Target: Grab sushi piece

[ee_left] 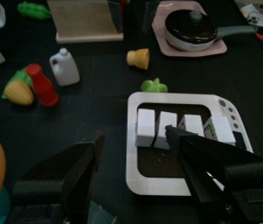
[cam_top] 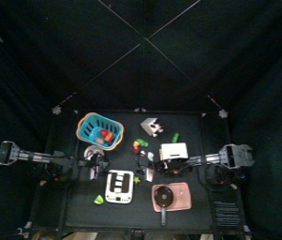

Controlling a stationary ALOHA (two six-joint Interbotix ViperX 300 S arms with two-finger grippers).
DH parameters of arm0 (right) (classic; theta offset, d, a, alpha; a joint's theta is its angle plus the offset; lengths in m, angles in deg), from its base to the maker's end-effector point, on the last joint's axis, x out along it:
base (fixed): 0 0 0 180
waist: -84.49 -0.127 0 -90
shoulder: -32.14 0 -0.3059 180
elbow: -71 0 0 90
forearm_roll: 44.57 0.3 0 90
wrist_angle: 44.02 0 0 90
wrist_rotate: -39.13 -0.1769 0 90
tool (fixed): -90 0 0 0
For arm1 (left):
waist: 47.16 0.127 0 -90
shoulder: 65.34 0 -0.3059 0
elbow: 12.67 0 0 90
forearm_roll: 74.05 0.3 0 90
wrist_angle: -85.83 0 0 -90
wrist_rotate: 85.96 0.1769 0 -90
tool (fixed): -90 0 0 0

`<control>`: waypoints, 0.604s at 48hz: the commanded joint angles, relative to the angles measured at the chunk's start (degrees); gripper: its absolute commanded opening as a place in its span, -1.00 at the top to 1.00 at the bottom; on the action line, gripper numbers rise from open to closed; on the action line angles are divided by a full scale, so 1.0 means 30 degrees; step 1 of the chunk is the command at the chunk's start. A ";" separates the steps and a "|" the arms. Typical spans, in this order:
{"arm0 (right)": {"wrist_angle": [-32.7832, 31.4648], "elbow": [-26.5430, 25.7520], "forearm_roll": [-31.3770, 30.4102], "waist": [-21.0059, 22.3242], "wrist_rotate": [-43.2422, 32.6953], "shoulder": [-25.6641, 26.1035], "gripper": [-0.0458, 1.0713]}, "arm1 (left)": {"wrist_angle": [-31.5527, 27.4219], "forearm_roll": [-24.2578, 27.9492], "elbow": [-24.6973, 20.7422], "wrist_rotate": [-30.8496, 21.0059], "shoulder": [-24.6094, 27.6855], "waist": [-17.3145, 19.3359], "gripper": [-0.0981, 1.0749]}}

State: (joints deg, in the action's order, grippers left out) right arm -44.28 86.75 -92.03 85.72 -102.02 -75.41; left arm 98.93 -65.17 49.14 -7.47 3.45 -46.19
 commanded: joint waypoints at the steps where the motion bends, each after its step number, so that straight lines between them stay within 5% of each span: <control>1: 0.0146 -0.1055 -0.0088 0.0146 0.0000 -0.0059 -0.60 | 0.0059 -0.0352 -0.0117 0.0000 0.0029 -0.0234 -0.75; 29: -0.0059 -0.3252 -0.0234 -0.0059 -0.0029 -0.2607 -0.68 | 0.0059 -0.0703 -0.0059 0.0029 0.0176 -0.0498 -0.75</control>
State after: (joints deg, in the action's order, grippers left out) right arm -44.46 78.67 -92.64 85.63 -102.02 -83.94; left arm 98.84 -67.10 49.75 -7.47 3.98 -47.60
